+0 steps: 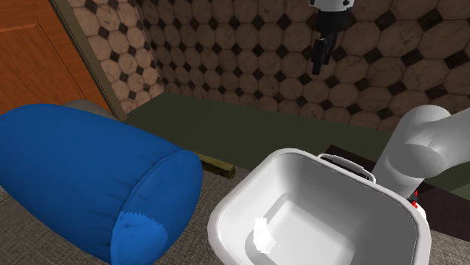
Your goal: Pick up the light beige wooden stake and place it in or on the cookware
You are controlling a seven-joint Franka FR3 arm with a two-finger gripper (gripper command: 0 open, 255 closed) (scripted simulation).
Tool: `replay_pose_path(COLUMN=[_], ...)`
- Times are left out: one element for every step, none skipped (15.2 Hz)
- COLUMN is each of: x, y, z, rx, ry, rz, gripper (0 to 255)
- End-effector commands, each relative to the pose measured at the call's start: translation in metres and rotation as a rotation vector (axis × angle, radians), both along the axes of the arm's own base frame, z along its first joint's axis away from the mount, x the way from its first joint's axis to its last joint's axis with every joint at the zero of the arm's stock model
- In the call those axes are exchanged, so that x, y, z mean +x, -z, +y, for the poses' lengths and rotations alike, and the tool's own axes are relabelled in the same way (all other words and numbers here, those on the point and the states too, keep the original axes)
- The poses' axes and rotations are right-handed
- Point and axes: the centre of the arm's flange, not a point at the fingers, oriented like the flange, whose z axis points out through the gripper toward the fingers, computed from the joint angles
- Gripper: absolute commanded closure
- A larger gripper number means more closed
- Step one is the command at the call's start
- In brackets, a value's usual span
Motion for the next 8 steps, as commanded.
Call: replay_pose_path(x=[0.0,0.005,0.01,0.015,0.019,0.024,0.029,0.033], y=[0.0,0.005,0.009,0.014,0.019,0.023,0.028,0.032], z=[0.0,0.011,0.022,0.034,0.045,0.056,0.067,0.079], rx=[0.0,0.0,0.001,0.001,0.001,0.002,0.002,0.002], ry=[0.0,-0.005,-0.01,-0.015,-0.02,-0.026,-0.031,-0.036], rz=[0.0,-0.002,-0.003,-0.005,-0.006,-0.008,-0.01,-0.011], gripper=[0,0,0,0,0,0,0,0])
